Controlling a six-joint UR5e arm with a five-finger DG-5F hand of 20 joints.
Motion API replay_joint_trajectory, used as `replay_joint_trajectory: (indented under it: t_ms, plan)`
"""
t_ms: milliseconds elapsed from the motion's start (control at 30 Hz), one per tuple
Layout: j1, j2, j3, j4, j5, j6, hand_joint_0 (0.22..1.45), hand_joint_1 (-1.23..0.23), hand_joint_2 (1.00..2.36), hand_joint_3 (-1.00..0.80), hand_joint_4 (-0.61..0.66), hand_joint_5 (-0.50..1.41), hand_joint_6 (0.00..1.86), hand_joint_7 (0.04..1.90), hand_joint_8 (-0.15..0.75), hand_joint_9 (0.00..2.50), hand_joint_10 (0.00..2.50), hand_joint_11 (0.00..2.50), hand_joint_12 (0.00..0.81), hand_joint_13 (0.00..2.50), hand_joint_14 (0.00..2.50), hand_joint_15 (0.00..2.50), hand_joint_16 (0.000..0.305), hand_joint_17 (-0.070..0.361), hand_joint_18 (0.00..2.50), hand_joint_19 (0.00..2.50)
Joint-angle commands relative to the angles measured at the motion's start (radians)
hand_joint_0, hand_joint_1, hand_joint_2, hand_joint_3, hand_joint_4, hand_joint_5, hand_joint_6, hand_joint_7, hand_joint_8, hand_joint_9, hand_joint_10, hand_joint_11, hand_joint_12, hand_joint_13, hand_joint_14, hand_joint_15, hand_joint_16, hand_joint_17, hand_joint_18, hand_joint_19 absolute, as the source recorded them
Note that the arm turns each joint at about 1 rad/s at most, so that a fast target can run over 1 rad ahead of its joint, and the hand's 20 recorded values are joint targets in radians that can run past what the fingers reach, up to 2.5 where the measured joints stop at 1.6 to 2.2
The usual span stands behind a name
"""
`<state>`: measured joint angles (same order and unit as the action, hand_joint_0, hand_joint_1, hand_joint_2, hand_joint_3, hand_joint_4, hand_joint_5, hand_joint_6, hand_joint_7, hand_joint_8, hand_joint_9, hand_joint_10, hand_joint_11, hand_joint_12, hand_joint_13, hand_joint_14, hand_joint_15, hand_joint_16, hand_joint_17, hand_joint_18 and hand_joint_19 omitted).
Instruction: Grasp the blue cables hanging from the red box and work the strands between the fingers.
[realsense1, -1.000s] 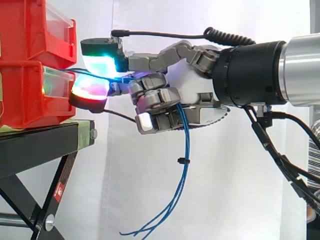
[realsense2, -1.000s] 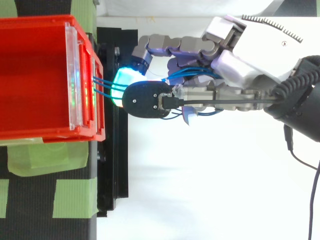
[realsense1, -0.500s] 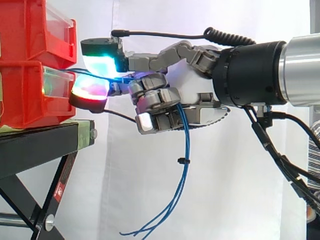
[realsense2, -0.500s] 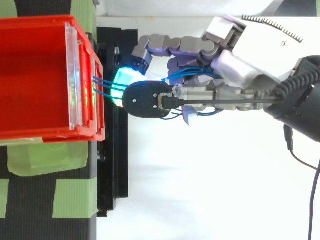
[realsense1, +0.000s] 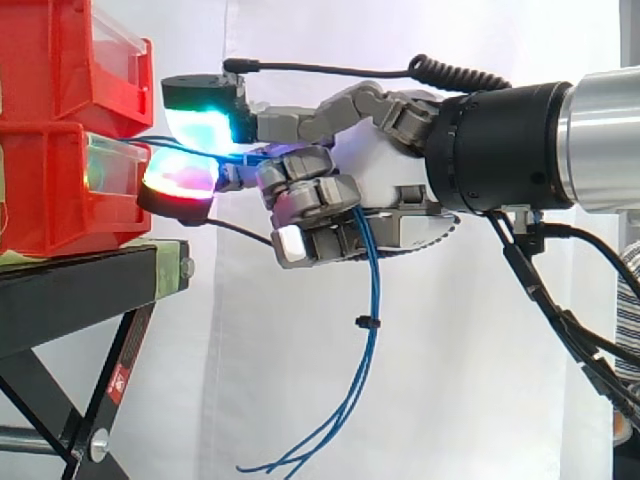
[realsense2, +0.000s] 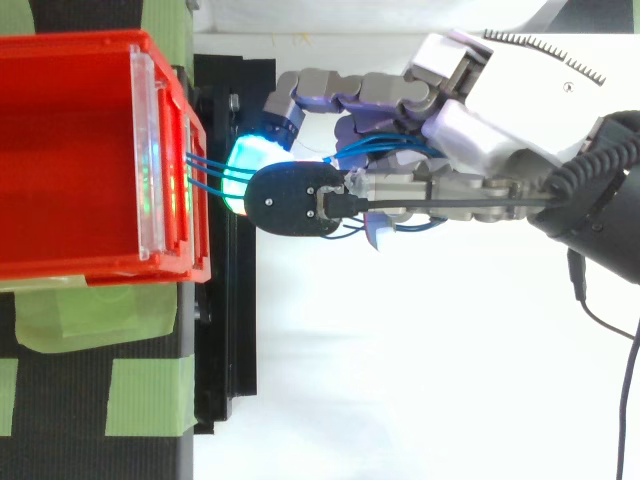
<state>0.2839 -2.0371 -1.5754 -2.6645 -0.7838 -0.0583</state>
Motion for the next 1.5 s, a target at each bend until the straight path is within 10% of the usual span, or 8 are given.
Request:
replay_joint_trajectory:
  t_ms: [0, 900, 1467]
  plan:
    - [0.001, 0.000, 0.000, 0.000, 0.001, 0.000, 0.89, -0.63, 1.02, -0.57, 0.24, 0.35, 0.09, 1.36, 0.485, 0.68, 2.50, 2.50, 0.523, 1.05, 2.50, 1.68, 0.054, 0.122, 1.39, 0.87]
    - [0.000, 0.000, 0.000, 0.000, -0.002, 0.000, 0.90, -0.65, 1.02, -0.50, 0.23, 0.34, 0.10, 1.35, 0.479, 0.67, 2.50, 2.50, 0.515, 1.04, 2.50, 1.70, 0.053, 0.120, 1.38, 0.86]
    - [0.005, 0.043, 0.002, -0.218, 0.006, 0.012, 0.94, -0.59, 1.02, -0.36, 0.17, 0.38, 0.00, 1.30, 0.467, 0.68, 2.50, 2.50, 0.509, 1.04, 2.50, 1.67, 0.055, 0.124, 1.36, 0.78]
